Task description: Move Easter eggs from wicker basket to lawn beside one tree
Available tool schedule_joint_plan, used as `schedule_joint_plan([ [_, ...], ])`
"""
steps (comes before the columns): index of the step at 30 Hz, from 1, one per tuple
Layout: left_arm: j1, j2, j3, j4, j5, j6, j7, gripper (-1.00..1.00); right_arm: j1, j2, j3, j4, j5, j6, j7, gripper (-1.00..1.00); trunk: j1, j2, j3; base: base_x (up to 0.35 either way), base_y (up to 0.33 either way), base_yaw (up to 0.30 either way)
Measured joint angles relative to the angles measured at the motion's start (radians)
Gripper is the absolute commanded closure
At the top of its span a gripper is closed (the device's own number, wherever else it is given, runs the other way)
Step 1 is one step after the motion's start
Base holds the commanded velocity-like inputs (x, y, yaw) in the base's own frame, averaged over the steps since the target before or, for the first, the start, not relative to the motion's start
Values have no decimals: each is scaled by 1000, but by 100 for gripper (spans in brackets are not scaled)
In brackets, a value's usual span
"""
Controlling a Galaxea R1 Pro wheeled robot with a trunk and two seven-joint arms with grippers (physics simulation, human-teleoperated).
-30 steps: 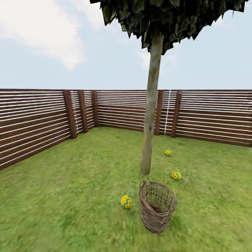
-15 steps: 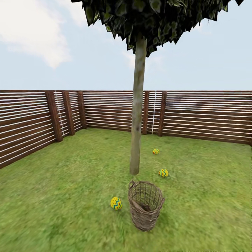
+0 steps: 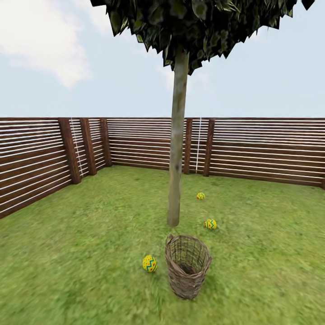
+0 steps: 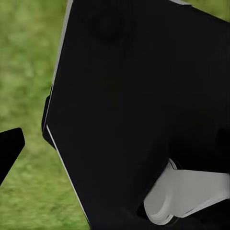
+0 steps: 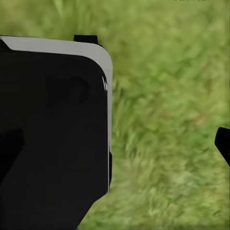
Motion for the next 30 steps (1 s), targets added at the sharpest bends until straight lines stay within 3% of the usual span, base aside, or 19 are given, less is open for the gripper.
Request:
schedule_joint_plan([
  [8, 0, -1, -1, 0, -1, 0, 1, -100, 0, -3, 0, 0, 0, 3, -1, -100, -31, 56, 25, 0, 0, -44],
  [22, 0, -4, -2, -2, -4, 0, 0, -100, 0, -1, 0, 0, -3, 4, 0, -100, -84, 154, 63, 0, 0, -238],
  [30, 0, -4, -1, -3, -13, 2, 0, -100, 0, -5, 0, -1, -1, 1, 2, -100, -84, 154, 62, 0, 0, -27],
])
